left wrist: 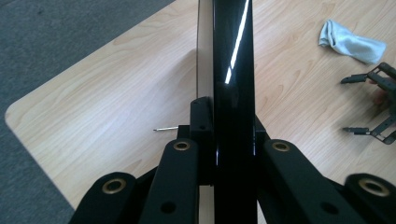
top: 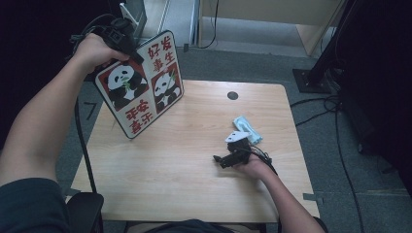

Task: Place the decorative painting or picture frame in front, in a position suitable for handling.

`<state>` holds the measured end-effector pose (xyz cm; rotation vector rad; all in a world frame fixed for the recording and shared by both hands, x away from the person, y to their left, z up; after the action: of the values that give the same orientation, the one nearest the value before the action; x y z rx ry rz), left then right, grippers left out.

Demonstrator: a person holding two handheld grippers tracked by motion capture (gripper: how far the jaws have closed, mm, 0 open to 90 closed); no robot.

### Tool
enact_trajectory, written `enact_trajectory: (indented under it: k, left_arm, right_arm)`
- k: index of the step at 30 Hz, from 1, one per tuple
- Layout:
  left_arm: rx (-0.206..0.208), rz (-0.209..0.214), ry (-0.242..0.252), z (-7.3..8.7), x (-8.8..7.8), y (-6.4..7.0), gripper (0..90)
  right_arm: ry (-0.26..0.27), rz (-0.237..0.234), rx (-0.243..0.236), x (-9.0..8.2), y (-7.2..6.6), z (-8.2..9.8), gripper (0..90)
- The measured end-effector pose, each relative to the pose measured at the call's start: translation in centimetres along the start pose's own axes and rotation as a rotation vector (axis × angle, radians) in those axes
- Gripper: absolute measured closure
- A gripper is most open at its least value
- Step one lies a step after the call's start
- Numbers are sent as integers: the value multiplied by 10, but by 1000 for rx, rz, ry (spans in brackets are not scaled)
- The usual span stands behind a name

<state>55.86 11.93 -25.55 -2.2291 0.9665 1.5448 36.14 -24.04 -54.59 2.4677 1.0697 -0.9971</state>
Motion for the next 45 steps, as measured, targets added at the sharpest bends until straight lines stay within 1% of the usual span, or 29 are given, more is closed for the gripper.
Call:
enact_trajectory:
  k: [4, 6, 11, 16, 21, 23, 27, 28, 32, 35, 39, 45]
  left_arm:
    - [5, 20, 7, 7, -12, 8, 816]
    - [5, 25, 13, 11, -18, 16, 816]
    - [44, 34, 31, 25, -30, 35, 816]
    - [57, 31, 46, 37, -36, 55, 815]
    - [35, 48, 54, 49, -33, 71, 815]
    - [34, 56, 53, 52, -30, 78, 816]
    - [62, 72, 49, 59, -25, 92, 815]
    - [66, 76, 49, 61, -25, 95, 815]
    - [73, 82, 37, 67, -22, 107, 815]
    - [88, 89, 34, 69, -19, 113, 814]
    - [78, 105, 17, 70, -11, 118, 814]
    - [87, 118, 20, 69, 0, 128, 814]
  right_arm:
    - [-1, -1, 0, 0, 0, 0, 0]
    - [-1, -1, 0, 0, 0, 0, 0]
    - [-2, 0, 1, 0, 0, 0, 0]
    - [-4, -3, -2, -1, 0, 0, 0]
    - [-5, -16, -16, -5, 0, 4, 0]
    - [-4, -25, -25, -7, 1, 6, 0]
    - [-6, -43, -41, -11, 2, 10, 0]
    - [-3, -46, -48, -12, 3, 11, 0]
    - [-3, -49, -50, -14, 3, 13, 0]
    - [-4, -50, -51, -15, 3, 14, 0]
    - [-2, -47, -52, -17, 4, 16, 0]
    - [-3, -43, -44, -17, 3, 16, 0]
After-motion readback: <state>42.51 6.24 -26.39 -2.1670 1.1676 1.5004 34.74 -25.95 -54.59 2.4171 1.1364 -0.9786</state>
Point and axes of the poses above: each handheld gripper's, and its own axes: x roughly forward along the jaws, z roughly out of its underside, y roughly to its right, the point moved 3 cm from there along x, roughly forward along the jaws, and after that the axes turned 1 degree about y, right-handed, at the moved point
